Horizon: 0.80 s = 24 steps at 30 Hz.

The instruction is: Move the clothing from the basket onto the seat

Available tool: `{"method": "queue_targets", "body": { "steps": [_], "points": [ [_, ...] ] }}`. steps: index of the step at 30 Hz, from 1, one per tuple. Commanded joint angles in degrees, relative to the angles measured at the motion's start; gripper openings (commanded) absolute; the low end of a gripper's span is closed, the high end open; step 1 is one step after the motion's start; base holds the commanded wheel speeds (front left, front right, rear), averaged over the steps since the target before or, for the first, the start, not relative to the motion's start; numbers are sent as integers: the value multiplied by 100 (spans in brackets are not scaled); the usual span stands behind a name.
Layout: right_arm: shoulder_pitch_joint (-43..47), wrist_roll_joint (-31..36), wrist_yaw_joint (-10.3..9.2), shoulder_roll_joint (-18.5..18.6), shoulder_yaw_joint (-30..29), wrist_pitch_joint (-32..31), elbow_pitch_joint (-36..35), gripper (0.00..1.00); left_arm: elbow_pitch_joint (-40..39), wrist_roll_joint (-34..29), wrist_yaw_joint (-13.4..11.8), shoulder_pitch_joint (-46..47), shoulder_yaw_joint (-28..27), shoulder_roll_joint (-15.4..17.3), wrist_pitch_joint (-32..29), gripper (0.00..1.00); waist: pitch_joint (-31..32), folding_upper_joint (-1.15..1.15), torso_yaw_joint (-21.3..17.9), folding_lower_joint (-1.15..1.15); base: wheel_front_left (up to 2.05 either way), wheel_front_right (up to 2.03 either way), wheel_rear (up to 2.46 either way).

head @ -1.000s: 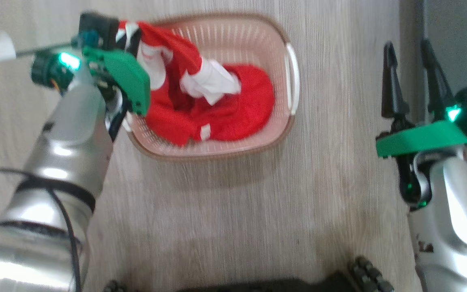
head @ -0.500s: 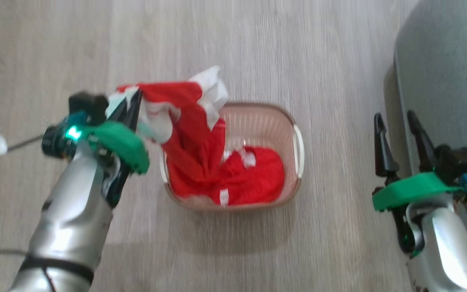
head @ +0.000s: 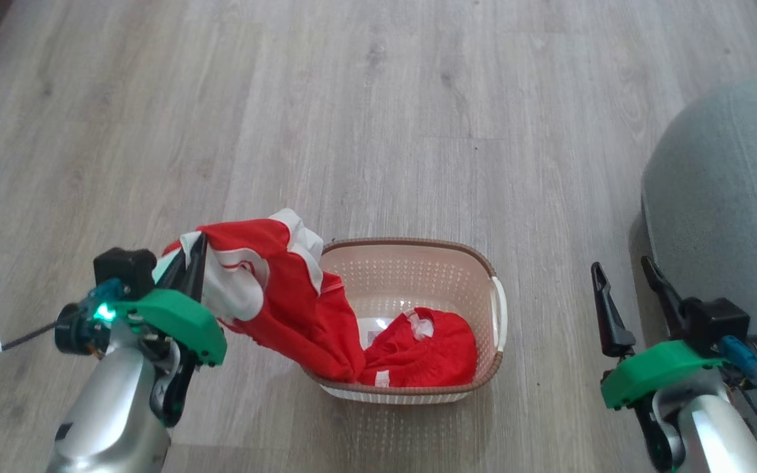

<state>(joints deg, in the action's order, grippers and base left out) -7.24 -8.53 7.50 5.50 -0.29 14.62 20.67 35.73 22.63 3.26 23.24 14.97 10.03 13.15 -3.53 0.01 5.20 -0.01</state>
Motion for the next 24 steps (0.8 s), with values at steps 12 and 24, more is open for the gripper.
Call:
{"method": "queue_targets", "body": {
  "steps": [12, 24],
  "points": [
    [-125, 21, -1, 123, 427, 38, -26, 100, -819, 78, -216, -58, -133, 264, -209, 0, 168, -1, 0, 1, 0, 0, 0],
    [-184, -28, -1, 215, 730, 38, 68, 100, -1167, 102, -263, -158, -41, 319, -379, 0, 237, -1, -95, 1, 0, 0, 0]
  ]
}}
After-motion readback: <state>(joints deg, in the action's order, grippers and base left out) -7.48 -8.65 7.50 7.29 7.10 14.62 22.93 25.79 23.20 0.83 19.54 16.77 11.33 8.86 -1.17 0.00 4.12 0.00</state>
